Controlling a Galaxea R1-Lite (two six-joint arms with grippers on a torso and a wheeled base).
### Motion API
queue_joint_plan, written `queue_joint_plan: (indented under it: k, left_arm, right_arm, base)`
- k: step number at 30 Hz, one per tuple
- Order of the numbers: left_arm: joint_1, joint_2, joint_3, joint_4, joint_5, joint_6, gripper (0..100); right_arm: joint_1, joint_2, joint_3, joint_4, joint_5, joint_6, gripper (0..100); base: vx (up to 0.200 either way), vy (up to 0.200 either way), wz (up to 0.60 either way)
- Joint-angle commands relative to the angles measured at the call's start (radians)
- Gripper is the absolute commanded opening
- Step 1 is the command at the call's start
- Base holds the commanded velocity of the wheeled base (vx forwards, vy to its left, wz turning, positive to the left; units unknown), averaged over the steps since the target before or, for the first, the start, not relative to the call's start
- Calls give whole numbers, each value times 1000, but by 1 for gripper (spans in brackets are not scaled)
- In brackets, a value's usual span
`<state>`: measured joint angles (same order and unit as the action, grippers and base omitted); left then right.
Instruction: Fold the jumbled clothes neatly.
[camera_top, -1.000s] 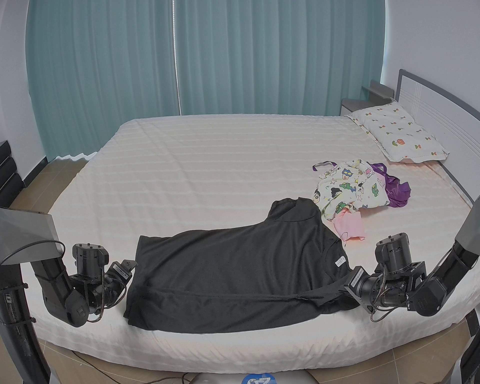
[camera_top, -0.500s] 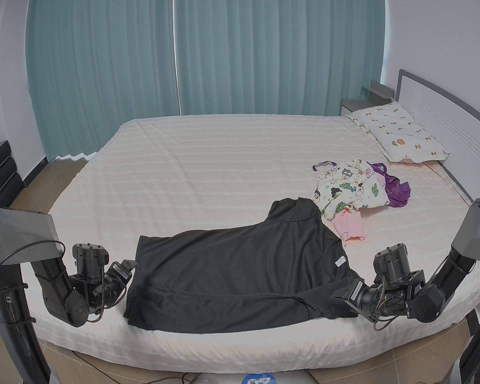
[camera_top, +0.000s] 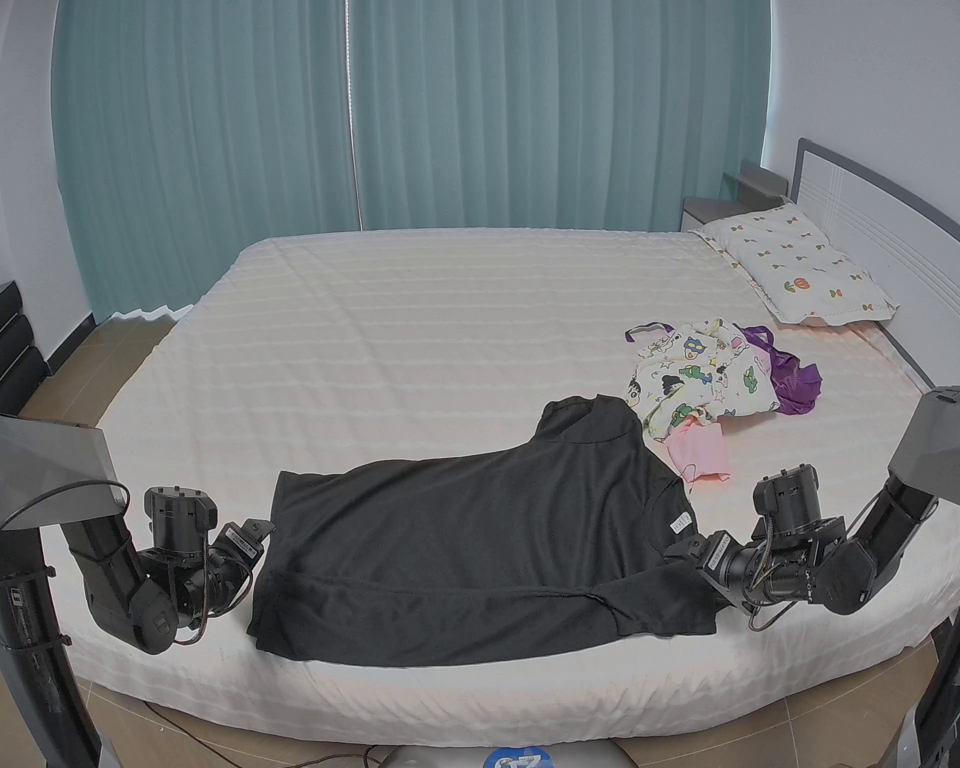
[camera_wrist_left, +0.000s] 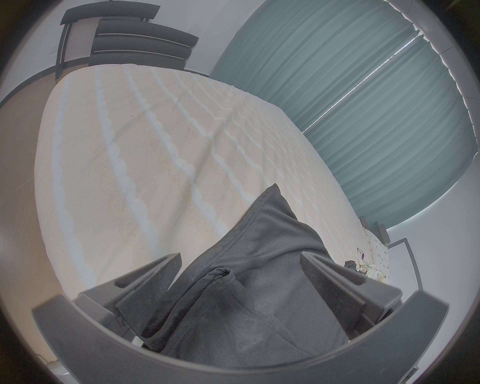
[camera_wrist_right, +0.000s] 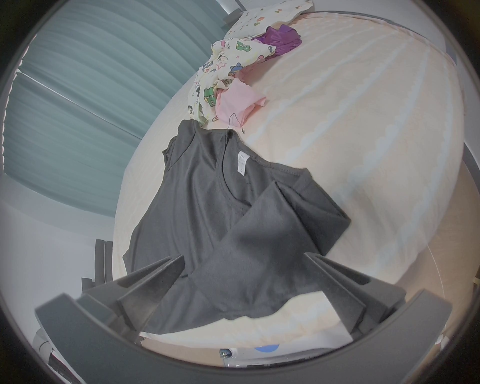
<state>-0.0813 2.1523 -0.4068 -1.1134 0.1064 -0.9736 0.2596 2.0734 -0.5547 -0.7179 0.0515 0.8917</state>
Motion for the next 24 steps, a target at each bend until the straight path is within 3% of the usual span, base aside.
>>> queue_joint_plan:
  k: [1,4,10,21,22,24]
  left_arm:
    - [0,-2,0,0,1,0,100]
    - [0,-5,0,0,1,0,100]
    - [-2,-3,0,0,1,0,100]
    - [-2,-3,0,0,1,0,100]
    - [-2,-3,0,0,1,0,100]
    - [-2,-3,0,0,1,0,100]
  right_arm:
    - [-37,68,-51,0,24,-19,100]
    - [-54,83,-82,0,67,-43,100]
    - [-74,122,-128,3,71,-100,100]
    - [-74,166,-177,9,76,-108,100]
    - [-72,171,-179,9,76,-108,0]
    - [-71,174,-179,9,74,-109,0]
  base:
    - [0,0,0]
    - [0,0,0]
    - [0,0,0]
    - [0,0,0]
    - [0,0,0]
    - [0,0,0]
